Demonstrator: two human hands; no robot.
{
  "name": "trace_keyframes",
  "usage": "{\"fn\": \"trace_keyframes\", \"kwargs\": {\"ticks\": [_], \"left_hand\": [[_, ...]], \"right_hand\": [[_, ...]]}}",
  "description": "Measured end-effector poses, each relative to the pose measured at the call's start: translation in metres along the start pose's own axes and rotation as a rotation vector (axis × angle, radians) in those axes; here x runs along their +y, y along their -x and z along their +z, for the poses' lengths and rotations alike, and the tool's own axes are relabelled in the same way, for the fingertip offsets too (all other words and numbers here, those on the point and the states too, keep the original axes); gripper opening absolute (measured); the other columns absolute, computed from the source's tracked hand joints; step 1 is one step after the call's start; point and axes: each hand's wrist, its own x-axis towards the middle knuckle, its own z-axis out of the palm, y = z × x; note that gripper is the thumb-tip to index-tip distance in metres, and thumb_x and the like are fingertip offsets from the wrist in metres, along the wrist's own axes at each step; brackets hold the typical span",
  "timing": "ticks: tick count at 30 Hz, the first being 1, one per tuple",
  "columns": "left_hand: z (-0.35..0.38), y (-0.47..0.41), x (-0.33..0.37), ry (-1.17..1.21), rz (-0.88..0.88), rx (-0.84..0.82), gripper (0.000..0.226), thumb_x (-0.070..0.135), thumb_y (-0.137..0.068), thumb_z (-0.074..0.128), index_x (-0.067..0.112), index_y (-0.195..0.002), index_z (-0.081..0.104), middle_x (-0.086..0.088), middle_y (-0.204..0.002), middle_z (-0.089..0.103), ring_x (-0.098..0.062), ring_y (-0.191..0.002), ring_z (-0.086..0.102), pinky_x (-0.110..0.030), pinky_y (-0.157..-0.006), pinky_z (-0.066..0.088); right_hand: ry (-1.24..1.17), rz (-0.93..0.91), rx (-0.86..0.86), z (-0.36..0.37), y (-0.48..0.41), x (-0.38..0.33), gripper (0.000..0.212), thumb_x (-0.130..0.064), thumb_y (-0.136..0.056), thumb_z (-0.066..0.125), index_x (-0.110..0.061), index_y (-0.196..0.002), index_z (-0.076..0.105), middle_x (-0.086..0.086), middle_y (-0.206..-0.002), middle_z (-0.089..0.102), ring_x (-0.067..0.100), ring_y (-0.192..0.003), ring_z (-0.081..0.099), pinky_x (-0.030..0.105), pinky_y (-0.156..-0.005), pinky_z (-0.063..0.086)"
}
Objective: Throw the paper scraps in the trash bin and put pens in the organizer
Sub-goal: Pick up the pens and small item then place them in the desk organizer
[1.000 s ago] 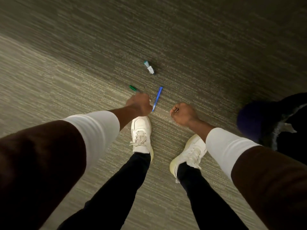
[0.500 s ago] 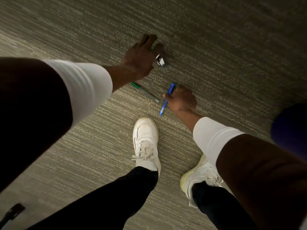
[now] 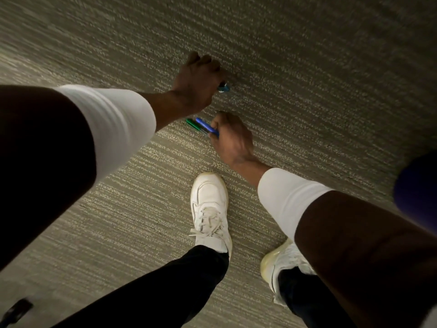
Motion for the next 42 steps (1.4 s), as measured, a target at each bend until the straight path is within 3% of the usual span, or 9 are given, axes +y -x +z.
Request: {"fn": "trace_keyframes", "kwargs": {"ticks": [9, 13, 18, 23, 25, 27, 30, 35, 42], "left_hand": [[-0.004, 0.030, -0.023, 0.039, -0.142, 0.018, 0.026, 0.016, -0.095, 0.064, 0.015, -0.120, 0.068, -0.012, -0.119, 0.069, -0.038, -0.118, 0.061, -0.049, -0.106, 0.038], [-0.017, 0.055, -0.013, 0.060, -0.167, 0.013, 0.025, 0.021, -0.095, 0.062, 0.015, -0.120, 0.068, -0.011, -0.117, 0.070, -0.037, -0.115, 0.062, -0.048, -0.106, 0.039], [-0.059, 0.088, 0.008, 0.094, -0.169, 0.033, 0.020, 0.024, -0.095, 0.067, 0.018, -0.113, 0.071, -0.009, -0.111, 0.074, -0.034, -0.104, 0.069, -0.048, -0.099, 0.046], [-0.111, 0.115, 0.030, 0.135, -0.214, 0.029, 0.024, 0.024, -0.094, 0.068, 0.020, -0.117, 0.070, -0.009, -0.113, 0.074, -0.033, -0.107, 0.067, -0.048, -0.101, 0.043], [-0.135, 0.122, 0.041, 0.183, -0.245, 0.023, 0.024, 0.024, -0.093, 0.069, 0.022, -0.117, 0.070, -0.007, -0.113, 0.074, -0.032, -0.108, 0.067, -0.048, -0.101, 0.045], [-0.160, 0.126, 0.055, 0.261, -0.310, 0.028, 0.024, 0.027, -0.093, 0.071, 0.024, -0.117, 0.071, -0.005, -0.113, 0.075, -0.031, -0.104, 0.069, -0.047, -0.101, 0.048], [-0.203, 0.130, 0.079, 0.397, -0.445, 0.054, 0.027, 0.026, -0.090, 0.077, 0.026, -0.117, 0.074, -0.004, -0.107, 0.080, -0.029, -0.097, 0.074, -0.044, -0.094, 0.054], [-0.266, 0.136, 0.117, 0.548, -0.500, 0.068, 0.030, 0.023, -0.085, 0.081, 0.026, -0.114, 0.076, -0.002, -0.105, 0.081, -0.026, -0.093, 0.075, -0.037, -0.084, 0.059], [-0.320, 0.141, 0.166, 0.618, -0.508, 0.065, 0.025, 0.025, -0.083, 0.080, 0.028, -0.107, 0.074, -0.001, -0.101, 0.080, -0.030, -0.093, 0.076, -0.038, -0.076, 0.061]], "right_hand": [[0.259, -0.122, -0.046, 0.029, -0.023, -0.019, 0.032, -0.014, -0.093, 0.070, -0.010, -0.122, 0.057, 0.014, -0.115, 0.066, 0.031, -0.104, 0.064, 0.043, -0.080, 0.060], [0.276, -0.151, -0.090, 0.021, -0.009, -0.012, 0.030, -0.010, -0.089, 0.073, -0.010, -0.116, 0.060, 0.013, -0.105, 0.071, 0.029, -0.092, 0.071, 0.038, -0.069, 0.058], [-0.084, 0.175, -0.129, -0.023, 0.039, 0.005, 0.028, -0.015, -0.085, 0.081, -0.017, -0.112, 0.071, 0.007, -0.110, 0.075, 0.026, -0.098, 0.070, 0.027, -0.077, 0.048], [-0.339, 0.296, -0.157, -0.086, 0.098, 0.004, 0.015, -0.014, -0.090, 0.077, -0.009, -0.104, 0.076, 0.007, -0.101, 0.074, 0.022, -0.089, 0.067, 0.034, -0.080, 0.053], [-0.515, 0.353, -0.189, -0.115, 0.119, -0.001, 0.009, -0.010, -0.095, 0.070, -0.012, -0.101, 0.077, -0.001, -0.099, 0.076, 0.009, -0.085, 0.070, 0.029, -0.077, 0.054], [-0.732, 0.427, -0.183, -0.147, 0.137, -0.011, 0.020, -0.008, -0.101, 0.062, -0.023, -0.097, 0.074, -0.005, -0.101, 0.076, -0.001, -0.069, 0.064, 0.024, -0.070, 0.053], [-1.048, 0.553, -0.198, -0.197, 0.162, -0.025, 0.020, -0.005, -0.107, 0.052, -0.013, -0.108, 0.070, 0.007, -0.113, 0.073, 0.014, -0.075, 0.068, 0.029, -0.075, 0.058], [-1.272, 0.529, -0.209, -0.279, 0.195, -0.047, 0.027, -0.003, -0.107, 0.048, -0.001, -0.128, 0.065, 0.003, -0.090, 0.072, 0.011, -0.069, 0.056, 0.028, -0.073, 0.050], [-1.541, 0.389, -0.338, -0.381, 0.220, -0.058, 0.035, 0.004, -0.103, 0.050, -0.002, -0.136, 0.061, 0.009, -0.096, 0.069, 0.016, -0.074, 0.060, 0.030, -0.072, 0.054]]}}
